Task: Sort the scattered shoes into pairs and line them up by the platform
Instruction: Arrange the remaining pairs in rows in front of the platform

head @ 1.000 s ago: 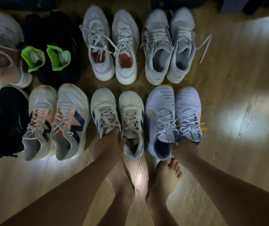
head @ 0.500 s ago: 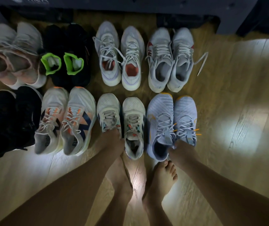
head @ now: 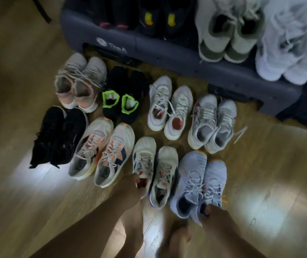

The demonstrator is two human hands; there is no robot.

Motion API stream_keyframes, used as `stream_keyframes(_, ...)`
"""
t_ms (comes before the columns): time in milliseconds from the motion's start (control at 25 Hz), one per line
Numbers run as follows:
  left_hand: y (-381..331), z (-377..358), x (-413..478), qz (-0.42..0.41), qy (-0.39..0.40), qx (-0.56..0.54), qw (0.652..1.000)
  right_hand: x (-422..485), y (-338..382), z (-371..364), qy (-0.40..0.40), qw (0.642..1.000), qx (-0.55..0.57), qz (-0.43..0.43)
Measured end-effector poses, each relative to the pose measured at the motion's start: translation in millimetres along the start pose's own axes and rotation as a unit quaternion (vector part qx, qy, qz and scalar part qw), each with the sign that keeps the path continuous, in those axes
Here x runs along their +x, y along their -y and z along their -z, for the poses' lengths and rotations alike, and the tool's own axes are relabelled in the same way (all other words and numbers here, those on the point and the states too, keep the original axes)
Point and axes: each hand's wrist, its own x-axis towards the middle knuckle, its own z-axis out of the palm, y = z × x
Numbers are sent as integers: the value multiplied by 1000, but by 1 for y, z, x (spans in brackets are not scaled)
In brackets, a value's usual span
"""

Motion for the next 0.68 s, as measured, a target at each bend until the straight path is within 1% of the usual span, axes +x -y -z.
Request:
stream_keyframes(80, -7, 18, -4, -13, -12, 6, 1000, 1, 19, 21, 5, 1000, 3, 27)
stream_keyframes(200, -30, 45, 4, -37, -73, 53, 995, 21, 63, 45, -26, 997, 32, 65)
stream_keyframes(280, -56, 53, 12, -46, -88, 35, 994, 36, 86, 63, -52, 991, 70, 104)
stream_keyframes(360, -89, 51, 13, -32, -97, -11, 995, 51, 97, 89, -51, 982, 82, 161)
stream_keyframes(440, -125, 44, 15, -8, -121, -96, 988, 59, 88, 120, -49, 974, 17, 220)
stream_keyframes(520, -163, 37, 11, 0, -132, -157, 979, 63, 65, 157, -28, 970, -20, 240)
stream_keyframes(600, -200, 30, 11, 0, -125, -159, 979, 71, 31, 202, -29, 970, -23, 242)
stream_keyframes(680, -232, 25, 10, 1, -102, -158, 982, 78, -1, 244, -58, 967, 2, 247)
